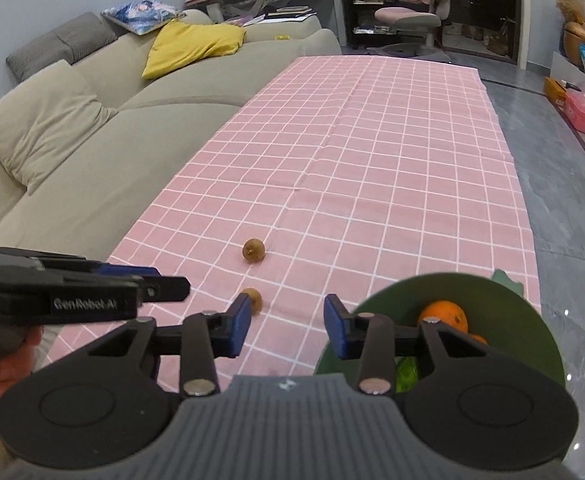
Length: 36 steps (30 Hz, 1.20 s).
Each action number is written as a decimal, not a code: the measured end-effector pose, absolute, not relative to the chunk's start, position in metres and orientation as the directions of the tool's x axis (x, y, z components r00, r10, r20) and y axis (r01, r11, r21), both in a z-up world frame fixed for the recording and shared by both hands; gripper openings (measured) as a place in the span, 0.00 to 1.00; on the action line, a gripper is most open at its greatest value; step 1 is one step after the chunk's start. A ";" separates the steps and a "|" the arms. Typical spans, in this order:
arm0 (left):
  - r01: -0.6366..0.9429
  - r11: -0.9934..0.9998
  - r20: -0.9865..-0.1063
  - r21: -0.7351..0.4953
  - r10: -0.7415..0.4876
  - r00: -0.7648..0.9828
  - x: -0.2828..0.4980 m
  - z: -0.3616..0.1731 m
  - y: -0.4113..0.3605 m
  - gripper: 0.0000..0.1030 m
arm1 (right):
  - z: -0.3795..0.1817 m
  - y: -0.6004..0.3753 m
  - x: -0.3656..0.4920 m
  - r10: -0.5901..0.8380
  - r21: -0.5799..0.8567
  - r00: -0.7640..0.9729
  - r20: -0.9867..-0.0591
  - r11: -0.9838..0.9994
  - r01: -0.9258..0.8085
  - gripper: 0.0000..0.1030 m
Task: Organize fruits
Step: 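Move both tools back toward the last two small brown fruits, then grasp a brown fruit with the left tool while the right tool grasps the other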
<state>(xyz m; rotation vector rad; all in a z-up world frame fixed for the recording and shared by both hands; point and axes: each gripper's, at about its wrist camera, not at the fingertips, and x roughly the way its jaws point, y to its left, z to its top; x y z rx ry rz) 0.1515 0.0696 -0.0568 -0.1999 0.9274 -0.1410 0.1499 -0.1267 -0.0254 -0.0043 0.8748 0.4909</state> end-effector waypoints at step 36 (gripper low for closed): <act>-0.065 0.982 -0.815 -0.175 -0.108 0.570 0.199 -0.120 0.079 0.25 | -0.087 -0.078 0.241 0.410 0.183 0.447 -0.795 0.865 -0.467 0.36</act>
